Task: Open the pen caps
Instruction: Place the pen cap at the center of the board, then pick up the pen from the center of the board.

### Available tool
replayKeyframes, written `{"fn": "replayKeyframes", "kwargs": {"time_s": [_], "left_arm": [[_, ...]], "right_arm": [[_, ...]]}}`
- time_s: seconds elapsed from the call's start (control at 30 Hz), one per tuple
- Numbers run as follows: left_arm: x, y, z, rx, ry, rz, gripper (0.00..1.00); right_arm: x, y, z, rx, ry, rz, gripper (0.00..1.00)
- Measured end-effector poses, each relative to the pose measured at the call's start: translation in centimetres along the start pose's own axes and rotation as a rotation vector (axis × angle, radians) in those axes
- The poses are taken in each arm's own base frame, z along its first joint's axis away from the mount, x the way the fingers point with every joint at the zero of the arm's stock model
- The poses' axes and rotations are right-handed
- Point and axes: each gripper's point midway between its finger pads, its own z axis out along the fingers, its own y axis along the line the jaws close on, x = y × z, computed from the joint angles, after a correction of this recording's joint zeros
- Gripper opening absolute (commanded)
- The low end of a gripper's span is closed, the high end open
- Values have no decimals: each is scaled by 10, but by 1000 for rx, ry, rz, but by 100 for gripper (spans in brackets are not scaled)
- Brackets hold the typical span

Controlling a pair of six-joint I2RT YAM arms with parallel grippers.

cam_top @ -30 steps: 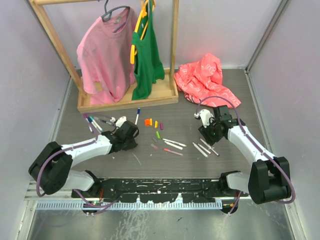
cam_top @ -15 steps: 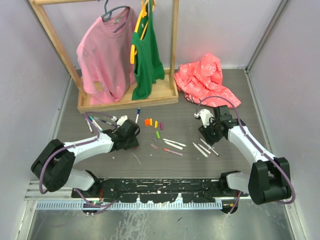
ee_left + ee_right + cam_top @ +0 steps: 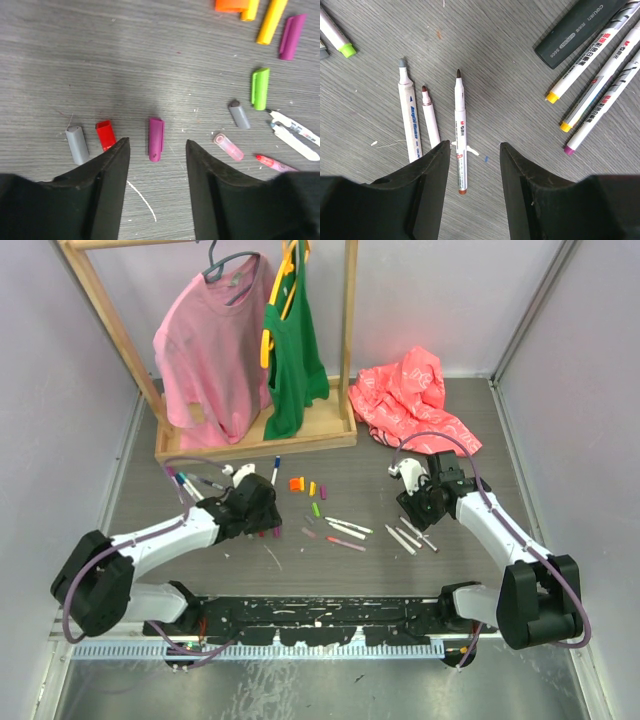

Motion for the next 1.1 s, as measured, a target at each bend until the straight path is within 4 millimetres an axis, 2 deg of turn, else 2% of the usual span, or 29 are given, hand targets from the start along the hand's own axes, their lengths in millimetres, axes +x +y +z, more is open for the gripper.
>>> {"fn": "replayKeyframes", "kwargs": {"time_s": [0.2,0.37,0.67,0.77,0.87,1.1], "left_arm": [[-26,-7,-12,65,-84,67,74],[-47,-1,-8,43,-132,149,80],[-84,-12,33,-41,-95,311,83],[-87,-11,46,-68,-64,346,82],[-91,-9,57,-89,-34,365,78],[-98,-13,73,-94,13,390,56]], "right_arm": [[-1,1,0,-5,-3,0,51],[-1,1,0,-6,-3,0,51],[-1,2,0,-9,-5,0,51],[-1,2,0,-12,-7,0,51],[-1,2,0,-12,-7,-1,51],[-1,2,0,-13,-8,-2,51]]}}
